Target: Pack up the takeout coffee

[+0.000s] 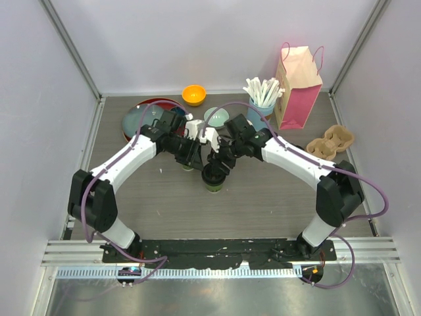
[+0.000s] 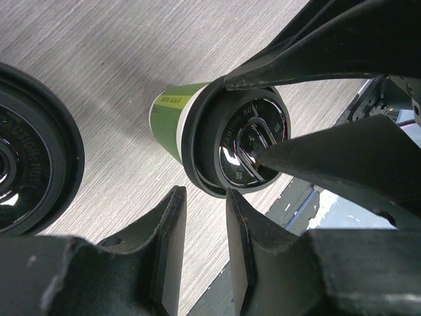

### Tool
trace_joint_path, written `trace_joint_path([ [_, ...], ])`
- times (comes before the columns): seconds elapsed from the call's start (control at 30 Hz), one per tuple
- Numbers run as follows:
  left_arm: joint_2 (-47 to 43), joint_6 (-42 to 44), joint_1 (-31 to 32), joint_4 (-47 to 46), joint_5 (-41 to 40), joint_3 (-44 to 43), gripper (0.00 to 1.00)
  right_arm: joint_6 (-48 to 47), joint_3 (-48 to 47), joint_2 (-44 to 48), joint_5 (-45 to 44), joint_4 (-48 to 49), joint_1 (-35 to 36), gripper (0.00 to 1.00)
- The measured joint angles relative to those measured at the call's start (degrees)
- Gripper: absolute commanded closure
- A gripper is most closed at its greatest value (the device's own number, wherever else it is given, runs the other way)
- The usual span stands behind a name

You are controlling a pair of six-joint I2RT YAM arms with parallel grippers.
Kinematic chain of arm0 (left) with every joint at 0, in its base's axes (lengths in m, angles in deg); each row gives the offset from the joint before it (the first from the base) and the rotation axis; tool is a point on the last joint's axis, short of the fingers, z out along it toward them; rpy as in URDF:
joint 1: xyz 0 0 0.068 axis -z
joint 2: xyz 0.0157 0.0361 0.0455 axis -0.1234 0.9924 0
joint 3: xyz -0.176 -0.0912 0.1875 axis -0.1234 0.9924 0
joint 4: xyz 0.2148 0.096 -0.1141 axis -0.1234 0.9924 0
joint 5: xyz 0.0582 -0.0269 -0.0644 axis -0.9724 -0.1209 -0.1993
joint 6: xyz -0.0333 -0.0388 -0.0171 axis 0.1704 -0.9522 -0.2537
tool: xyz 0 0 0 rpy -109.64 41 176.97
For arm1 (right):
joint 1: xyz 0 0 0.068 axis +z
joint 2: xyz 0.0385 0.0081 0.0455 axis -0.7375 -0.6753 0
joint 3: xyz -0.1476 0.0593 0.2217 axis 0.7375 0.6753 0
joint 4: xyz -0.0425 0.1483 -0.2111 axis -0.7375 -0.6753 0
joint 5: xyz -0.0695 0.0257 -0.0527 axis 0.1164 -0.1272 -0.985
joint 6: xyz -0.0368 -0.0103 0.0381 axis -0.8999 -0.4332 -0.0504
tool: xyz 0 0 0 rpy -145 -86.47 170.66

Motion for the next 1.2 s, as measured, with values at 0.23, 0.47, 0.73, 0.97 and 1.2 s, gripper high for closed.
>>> trace_joint_path([
  [0.23, 2.32, -1.03, 0.00, -2.21, -0.55, 0.00, 0.71, 0.85, -3.43, -0.17, -1.27, -0.79, 0.00, 0.36],
  [0.47, 2.80, -1.62, 0.00, -3.93, -0.83, 0.00, 0.71, 15.69, -4.02, 0.94, -10.54, 2.49, 0.22, 0.41],
  [0.73, 4.31, -2.10, 0.00, -4.46, -0.42, 0.00, 0.71, 33.11, 9.49, 10.73, -21.11, 4.76, 2.58, 0.37],
  [0.97, 5.05, -2.34, 0.00, -4.79, 0.72, 0.00, 0.72, 40.06, 13.97, 12.39, -21.94, 7.63, 4.20, 0.44],
  [1.2, 5.11, -2.32, -0.22, -5.53, 1.99, 0.90, 0.74, 41.94, 14.80, 12.28, -21.92, 10.62, 4.02, 0.67],
])
